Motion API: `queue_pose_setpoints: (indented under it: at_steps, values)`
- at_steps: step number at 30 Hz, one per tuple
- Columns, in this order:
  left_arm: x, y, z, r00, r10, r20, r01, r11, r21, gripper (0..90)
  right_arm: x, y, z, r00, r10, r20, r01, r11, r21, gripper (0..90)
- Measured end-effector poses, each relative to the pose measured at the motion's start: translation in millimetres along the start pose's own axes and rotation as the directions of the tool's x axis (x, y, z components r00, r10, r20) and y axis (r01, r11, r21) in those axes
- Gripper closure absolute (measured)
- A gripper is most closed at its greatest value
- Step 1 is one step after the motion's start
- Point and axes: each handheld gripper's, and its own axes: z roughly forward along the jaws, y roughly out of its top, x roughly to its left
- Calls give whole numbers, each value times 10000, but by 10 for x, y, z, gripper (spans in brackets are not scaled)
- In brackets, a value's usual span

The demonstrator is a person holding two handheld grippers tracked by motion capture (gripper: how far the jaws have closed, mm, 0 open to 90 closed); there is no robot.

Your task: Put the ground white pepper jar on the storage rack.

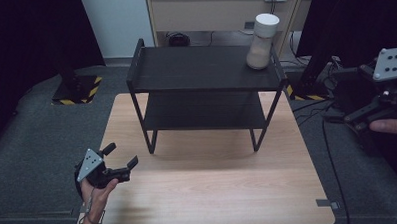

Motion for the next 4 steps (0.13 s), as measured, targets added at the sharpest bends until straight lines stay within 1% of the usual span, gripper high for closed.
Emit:
queue_pose_setpoints:
  at_steps: [2, 3, 4]
  values:
    - [0, 1, 1, 10000, -2, -4, 2, 10000, 0, 0, -29, -4, 22, 9998, 205, -78, -205, 9998, -63, 55]
    - [0, 1, 1, 10000, -2, -4, 2, 10000, 0, 0, -29, -4, 22, 9998, 205, -78, -205, 9998, -63, 55]
    - [3, 0, 4, 10000, 16, 11, -16, 10000, 14, 0, -48, -21, 39, 9989, 456, -95, -457, 9988, -176, 55]
